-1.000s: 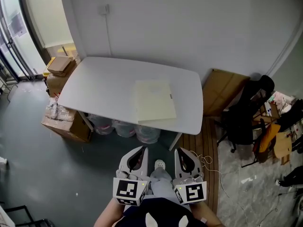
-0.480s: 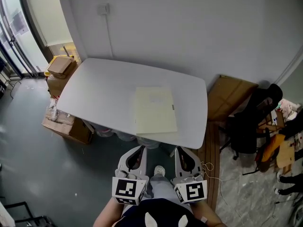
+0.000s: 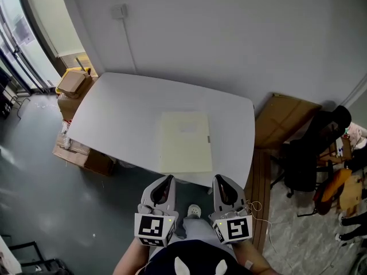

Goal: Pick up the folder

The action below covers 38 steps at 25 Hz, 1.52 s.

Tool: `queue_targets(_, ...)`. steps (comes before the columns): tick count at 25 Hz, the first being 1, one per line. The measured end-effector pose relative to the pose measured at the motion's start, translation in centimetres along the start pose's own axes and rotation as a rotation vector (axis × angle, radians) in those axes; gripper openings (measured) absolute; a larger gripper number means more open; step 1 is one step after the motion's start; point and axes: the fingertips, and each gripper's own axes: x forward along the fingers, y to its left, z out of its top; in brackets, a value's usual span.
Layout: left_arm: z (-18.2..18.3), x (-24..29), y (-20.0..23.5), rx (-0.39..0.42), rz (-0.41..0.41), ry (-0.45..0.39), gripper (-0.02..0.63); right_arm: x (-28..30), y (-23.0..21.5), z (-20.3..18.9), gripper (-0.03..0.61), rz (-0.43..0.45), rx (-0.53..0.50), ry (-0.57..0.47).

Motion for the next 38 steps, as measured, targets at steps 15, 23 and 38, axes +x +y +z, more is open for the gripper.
queue_targets(15, 0.2, 5.4, 0.4, -0.026, 0.092, 0.027, 0.005, 4.0, -4.8, -0.9, 0.011, 0.078, 0.024, 0.008)
queue_targets(23, 0.7, 6.5, 0.3, -0.035, 0.088, 0.035, 0.005, 4.9, -5.5, -1.8, 0.011, 0.094, 0.052, 0.039)
queue_targets(38, -0.8, 10.1, 2.1, -0.049, 0.047, 0.111, 0.034, 9.0, -6.0, -4.3, 0.015, 0.095, 0.080, 0.128)
